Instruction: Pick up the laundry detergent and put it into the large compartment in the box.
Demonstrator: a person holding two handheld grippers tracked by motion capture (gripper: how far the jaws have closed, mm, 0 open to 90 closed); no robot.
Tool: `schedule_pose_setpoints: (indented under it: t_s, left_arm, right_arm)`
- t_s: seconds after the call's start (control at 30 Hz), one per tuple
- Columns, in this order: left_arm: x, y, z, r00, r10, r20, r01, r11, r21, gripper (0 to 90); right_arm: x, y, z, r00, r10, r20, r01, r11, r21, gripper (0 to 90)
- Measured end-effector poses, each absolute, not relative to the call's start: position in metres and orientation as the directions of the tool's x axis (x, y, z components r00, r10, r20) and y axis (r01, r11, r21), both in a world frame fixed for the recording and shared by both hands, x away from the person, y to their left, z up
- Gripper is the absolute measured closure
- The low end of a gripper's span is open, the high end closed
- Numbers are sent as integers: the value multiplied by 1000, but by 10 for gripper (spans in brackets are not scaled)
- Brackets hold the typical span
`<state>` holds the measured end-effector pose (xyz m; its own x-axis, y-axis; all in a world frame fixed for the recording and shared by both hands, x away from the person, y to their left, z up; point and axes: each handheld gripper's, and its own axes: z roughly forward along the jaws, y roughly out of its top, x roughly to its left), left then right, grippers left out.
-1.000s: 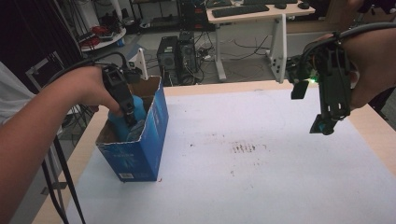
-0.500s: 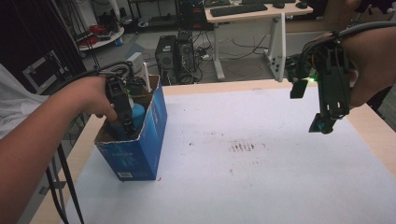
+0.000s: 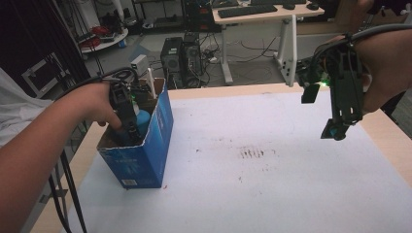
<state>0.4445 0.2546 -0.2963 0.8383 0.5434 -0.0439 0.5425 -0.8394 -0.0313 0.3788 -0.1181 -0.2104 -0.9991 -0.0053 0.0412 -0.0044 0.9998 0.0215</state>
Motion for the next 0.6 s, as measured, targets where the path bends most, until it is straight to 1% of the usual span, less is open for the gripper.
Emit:
schedule_pose_setpoints:
  t_s: [0.4,0.6]
  left_arm:
    - [444,254,-286,838,544,-38,544,-839,-17,284]
    - [442,254,-276,845,534,-27,534,-845,-7,264]
  right_arm:
    - [378,-118,-210,-999,2,38,3,1000,28,15]
    - [378,-119,-209,-999,0,39,1,1000,26,15]
